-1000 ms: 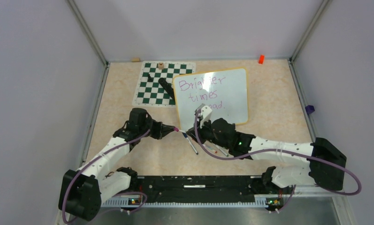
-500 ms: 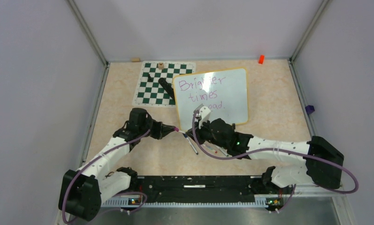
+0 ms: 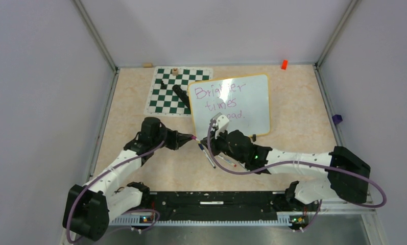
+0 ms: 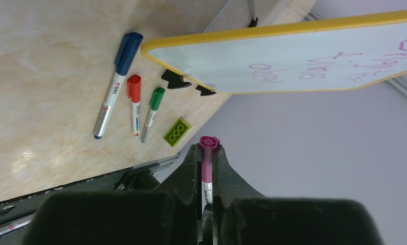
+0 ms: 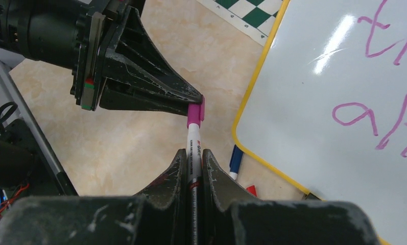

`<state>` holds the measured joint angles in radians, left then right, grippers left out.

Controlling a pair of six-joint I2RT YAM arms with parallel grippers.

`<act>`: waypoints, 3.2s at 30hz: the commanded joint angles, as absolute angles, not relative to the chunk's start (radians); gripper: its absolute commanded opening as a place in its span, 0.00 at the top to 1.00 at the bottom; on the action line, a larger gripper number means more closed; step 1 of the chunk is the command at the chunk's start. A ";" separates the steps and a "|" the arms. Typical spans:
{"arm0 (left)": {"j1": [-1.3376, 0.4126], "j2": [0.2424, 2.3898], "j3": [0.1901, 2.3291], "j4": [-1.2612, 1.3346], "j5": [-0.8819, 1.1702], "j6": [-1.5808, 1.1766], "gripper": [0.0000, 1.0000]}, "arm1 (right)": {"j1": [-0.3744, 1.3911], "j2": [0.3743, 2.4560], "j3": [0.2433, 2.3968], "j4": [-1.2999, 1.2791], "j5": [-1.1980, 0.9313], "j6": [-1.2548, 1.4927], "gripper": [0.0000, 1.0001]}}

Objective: Write a sentence on the whiteboard
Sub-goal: Close the pen cap, then place the whiteboard marker at the center of the board, then reset both arms

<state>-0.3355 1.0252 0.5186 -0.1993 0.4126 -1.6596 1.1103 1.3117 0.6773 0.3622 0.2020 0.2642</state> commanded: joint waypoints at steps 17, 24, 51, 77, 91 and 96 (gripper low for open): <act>-0.668 1.088 0.619 0.032 0.338 -1.872 1.00 | 1.121 1.448 0.828 0.454 0.356 0.141 1.00; -0.662 1.028 0.540 0.006 0.247 -1.841 1.00 | 1.119 1.393 0.831 0.332 0.355 0.172 1.00; -0.448 0.670 0.563 -0.178 0.010 -0.730 0.01 | 0.900 1.171 0.437 0.300 0.155 0.577 1.00; -0.449 0.533 0.442 -0.135 -0.335 -0.418 0.01 | 0.880 0.946 0.528 -0.025 0.323 0.465 0.36; -0.428 0.526 0.182 0.347 -0.543 -0.102 0.03 | 0.576 0.611 0.401 0.028 0.788 0.268 0.38; -0.331 0.657 0.123 0.546 -0.548 -0.050 0.02 | 0.556 0.563 0.192 0.377 0.815 0.038 0.36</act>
<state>-0.4015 0.5770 0.1543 0.2867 -0.5133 -0.1276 0.5781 0.5770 0.3187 0.0814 0.7315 0.2481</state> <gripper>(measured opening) 0.985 0.639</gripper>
